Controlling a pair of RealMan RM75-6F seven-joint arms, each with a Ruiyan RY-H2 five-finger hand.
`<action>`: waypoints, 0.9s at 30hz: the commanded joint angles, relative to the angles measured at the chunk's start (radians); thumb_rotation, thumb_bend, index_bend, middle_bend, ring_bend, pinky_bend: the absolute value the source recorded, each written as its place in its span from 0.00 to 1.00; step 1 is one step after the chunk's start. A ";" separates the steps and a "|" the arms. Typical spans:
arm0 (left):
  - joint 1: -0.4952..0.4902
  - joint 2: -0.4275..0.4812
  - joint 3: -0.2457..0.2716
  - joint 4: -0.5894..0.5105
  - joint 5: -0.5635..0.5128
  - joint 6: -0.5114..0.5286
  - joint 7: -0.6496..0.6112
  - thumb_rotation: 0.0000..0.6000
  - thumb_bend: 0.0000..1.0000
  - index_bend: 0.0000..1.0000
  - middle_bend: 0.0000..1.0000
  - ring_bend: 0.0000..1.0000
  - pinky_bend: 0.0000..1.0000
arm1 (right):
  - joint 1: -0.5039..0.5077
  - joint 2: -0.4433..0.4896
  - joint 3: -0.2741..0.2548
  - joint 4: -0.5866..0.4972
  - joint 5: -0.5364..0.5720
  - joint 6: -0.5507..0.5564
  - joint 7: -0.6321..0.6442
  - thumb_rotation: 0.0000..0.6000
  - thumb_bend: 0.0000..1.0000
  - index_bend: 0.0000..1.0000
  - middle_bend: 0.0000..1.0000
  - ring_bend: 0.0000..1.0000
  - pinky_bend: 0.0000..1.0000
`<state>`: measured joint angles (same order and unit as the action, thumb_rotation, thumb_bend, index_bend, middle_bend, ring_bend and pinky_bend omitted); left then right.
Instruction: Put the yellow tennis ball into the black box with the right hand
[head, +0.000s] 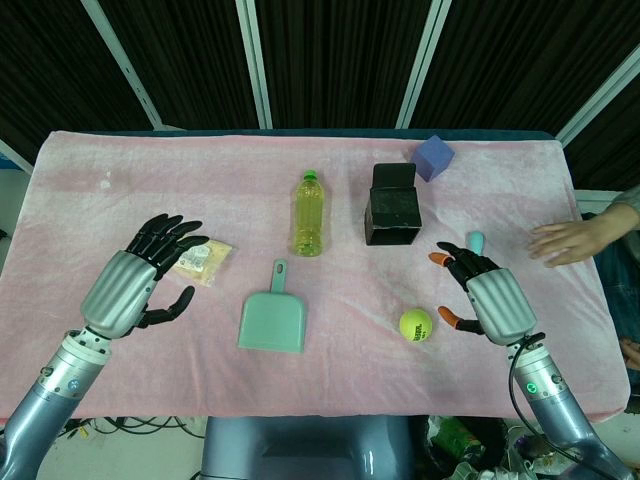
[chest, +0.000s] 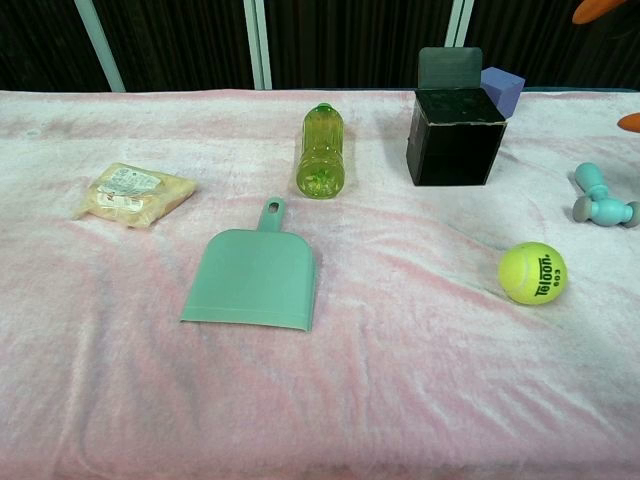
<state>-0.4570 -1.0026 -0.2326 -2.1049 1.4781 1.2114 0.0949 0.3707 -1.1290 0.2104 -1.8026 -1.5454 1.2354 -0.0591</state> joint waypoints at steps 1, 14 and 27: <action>-0.013 -0.025 -0.001 0.019 -0.016 -0.003 0.006 1.00 0.44 0.16 0.10 0.03 0.02 | 0.006 -0.004 -0.003 0.015 0.008 -0.004 0.008 1.00 0.15 0.22 0.13 0.20 0.33; -0.005 -0.024 0.012 0.038 -0.001 0.035 0.012 1.00 0.44 0.16 0.10 0.03 0.02 | 0.008 -0.027 -0.018 0.037 0.032 0.018 -0.011 1.00 0.15 0.22 0.13 0.20 0.33; 0.015 0.025 0.025 0.021 0.034 0.069 0.027 1.00 0.44 0.16 0.10 0.03 0.02 | 0.003 -0.025 -0.023 0.025 0.058 0.037 -0.036 1.00 0.15 0.22 0.13 0.20 0.33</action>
<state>-0.4439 -0.9808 -0.2093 -2.0824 1.5100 1.2790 0.1194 0.3741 -1.1552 0.1876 -1.7772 -1.4872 1.2715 -0.0938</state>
